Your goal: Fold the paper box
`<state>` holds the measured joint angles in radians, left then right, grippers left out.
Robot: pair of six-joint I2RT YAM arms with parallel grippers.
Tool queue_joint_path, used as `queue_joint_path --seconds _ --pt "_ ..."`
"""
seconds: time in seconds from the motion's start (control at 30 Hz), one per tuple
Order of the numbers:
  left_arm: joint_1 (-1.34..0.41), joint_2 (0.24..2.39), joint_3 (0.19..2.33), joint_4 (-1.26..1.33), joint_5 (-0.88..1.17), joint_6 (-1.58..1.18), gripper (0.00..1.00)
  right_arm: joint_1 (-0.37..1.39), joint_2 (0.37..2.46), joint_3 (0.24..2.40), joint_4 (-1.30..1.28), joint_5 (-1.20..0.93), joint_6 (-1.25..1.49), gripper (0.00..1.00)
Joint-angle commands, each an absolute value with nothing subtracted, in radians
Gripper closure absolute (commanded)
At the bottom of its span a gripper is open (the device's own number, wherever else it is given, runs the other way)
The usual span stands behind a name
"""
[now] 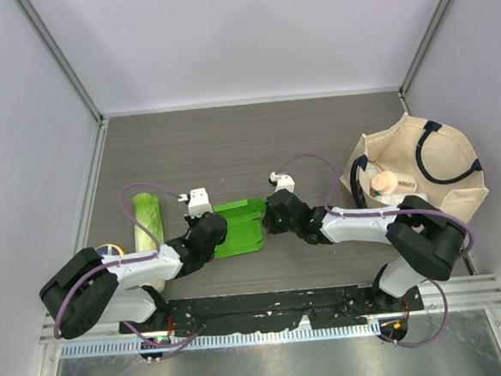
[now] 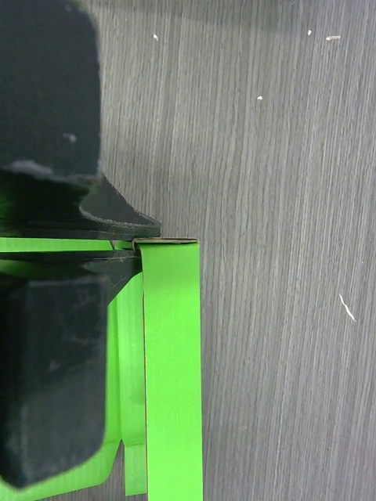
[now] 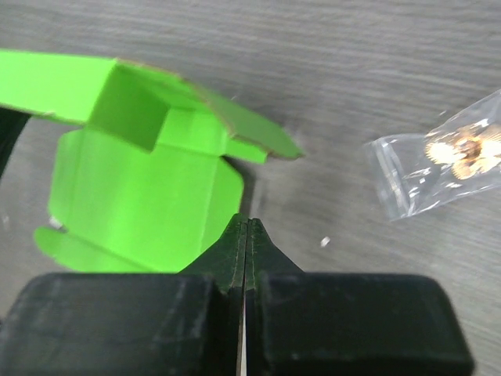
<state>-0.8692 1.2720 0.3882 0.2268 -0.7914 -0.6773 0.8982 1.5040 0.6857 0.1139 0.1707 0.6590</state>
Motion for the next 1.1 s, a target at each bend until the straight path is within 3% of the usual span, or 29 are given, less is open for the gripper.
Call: queue_joint_path --seconds 0.0,0.6,1.07 --pt "-0.867 1.250 0.400 0.189 -0.838 -0.675 1.00 0.899 1.555 0.735 0.195 0.339 0.630 1.00" --pt "-0.865 1.266 0.423 0.183 -0.815 -0.701 1.00 0.913 1.674 0.741 0.291 0.414 0.686 1.00" --pt "-0.867 1.275 0.426 0.183 -0.796 -0.730 1.00 0.956 1.697 0.790 0.364 0.347 0.638 1.00"
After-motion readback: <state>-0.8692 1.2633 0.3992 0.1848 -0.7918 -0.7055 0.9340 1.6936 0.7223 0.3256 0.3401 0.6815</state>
